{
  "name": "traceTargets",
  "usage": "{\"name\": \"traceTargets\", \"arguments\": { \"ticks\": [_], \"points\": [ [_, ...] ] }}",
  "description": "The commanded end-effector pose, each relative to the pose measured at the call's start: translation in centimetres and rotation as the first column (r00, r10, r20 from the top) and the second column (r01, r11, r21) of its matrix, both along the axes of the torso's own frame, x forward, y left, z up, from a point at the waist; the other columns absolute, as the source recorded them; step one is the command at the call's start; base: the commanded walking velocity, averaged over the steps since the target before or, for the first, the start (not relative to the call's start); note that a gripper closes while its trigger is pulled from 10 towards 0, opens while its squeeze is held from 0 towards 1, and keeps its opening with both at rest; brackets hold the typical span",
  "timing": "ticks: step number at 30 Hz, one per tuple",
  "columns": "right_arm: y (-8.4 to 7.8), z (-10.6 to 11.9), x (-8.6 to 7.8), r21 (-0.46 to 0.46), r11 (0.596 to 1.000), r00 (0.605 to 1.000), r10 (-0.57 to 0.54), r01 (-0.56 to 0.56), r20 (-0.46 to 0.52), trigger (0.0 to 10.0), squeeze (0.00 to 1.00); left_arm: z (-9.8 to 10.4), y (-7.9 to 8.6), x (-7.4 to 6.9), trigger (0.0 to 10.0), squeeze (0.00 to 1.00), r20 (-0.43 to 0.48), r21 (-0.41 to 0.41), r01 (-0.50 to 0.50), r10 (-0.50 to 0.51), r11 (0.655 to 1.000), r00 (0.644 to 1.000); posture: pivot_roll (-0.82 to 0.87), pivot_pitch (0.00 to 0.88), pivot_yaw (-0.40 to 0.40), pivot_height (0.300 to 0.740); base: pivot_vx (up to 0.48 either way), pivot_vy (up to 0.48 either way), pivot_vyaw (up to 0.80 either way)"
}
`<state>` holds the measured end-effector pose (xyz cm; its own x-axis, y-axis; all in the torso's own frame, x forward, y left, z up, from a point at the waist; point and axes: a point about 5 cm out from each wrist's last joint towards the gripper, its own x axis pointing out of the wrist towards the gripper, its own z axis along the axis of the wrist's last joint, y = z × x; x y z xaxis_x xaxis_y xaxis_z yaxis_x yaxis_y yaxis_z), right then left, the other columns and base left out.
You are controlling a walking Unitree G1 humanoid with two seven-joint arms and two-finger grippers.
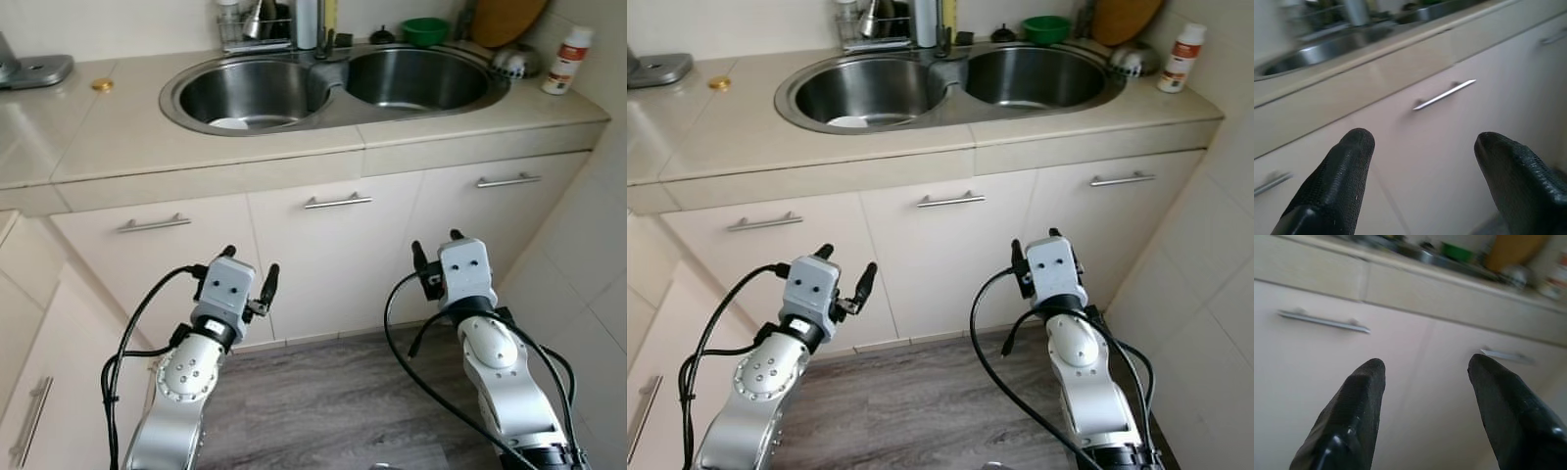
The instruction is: Kitchen organization
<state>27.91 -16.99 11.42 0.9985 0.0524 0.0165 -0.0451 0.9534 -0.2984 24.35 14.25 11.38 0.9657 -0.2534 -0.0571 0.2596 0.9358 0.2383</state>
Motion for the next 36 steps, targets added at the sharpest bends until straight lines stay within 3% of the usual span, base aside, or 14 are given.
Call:
{"name": "traceTargets", "arguments": {
  "ticks": [1,9,15,25,29,36],
  "points": [
    [-0.5,0.1,-0.1,0.008,1.0,1.0,-0.012,0.012,-0.006,10.0,0.0,0.2,-0.1,0.1,10.0,0.0,-0.005,-0.008,0.008,-0.008,1.0,1.0,-0.07,0.001,-0.013,0.74,0.0,0.48,-0.8],
    [-0.4,0.3,0.4,0.003,1.0,1.0,-0.011,0.011,0.001,10.0,0.0,0.2,-0.1,0.1,10.0,0.0,0.004,-0.033,-0.008,0.009,0.999,1.0,-0.06,0.0,-0.027,0.74,0.0,0.465,-0.1],
    [-0.4,0.3,0.4,-0.001,1.0,1.0,-0.011,0.011,0.003,10.0,0.0,0.3,0.1,0.1,10.0,0.0,0.012,-0.033,-0.021,0.022,0.999,1.0,-0.05,0.0,-0.033,0.74,0.0,0.0,-0.4],
    [-1.6,0.5,0.9,-0.042,0.993,0.994,-0.106,0.107,0.023,10.0,0.0,0.5,0.4,0.8,10.0,0.0,0.029,-0.037,-0.035,0.036,0.999,0.999,-0.06,0.0,-0.031,0.74,0.0,0.0,-0.64],
    [-1.9,0.4,1.0,-0.051,0.99,0.991,-0.129,0.13,0.022,10.0,0.0,0.4,0.5,0.8,10.0,0.0,0.022,-0.057,-0.04,0.041,0.998,0.999,-0.06,0.0,-0.031,0.74,0.0,0.0,0.0],
    [-2.0,0.3,1.1,-0.049,0.988,0.989,-0.146,0.147,0.024,10.0,0.0,0.1,0.4,0.8,10.0,0.0,0.017,-0.068,-0.03,0.031,0.997,0.999,-0.06,0.0,-0.033,0.74,0.429,0.0,0.0]
  ]
}}
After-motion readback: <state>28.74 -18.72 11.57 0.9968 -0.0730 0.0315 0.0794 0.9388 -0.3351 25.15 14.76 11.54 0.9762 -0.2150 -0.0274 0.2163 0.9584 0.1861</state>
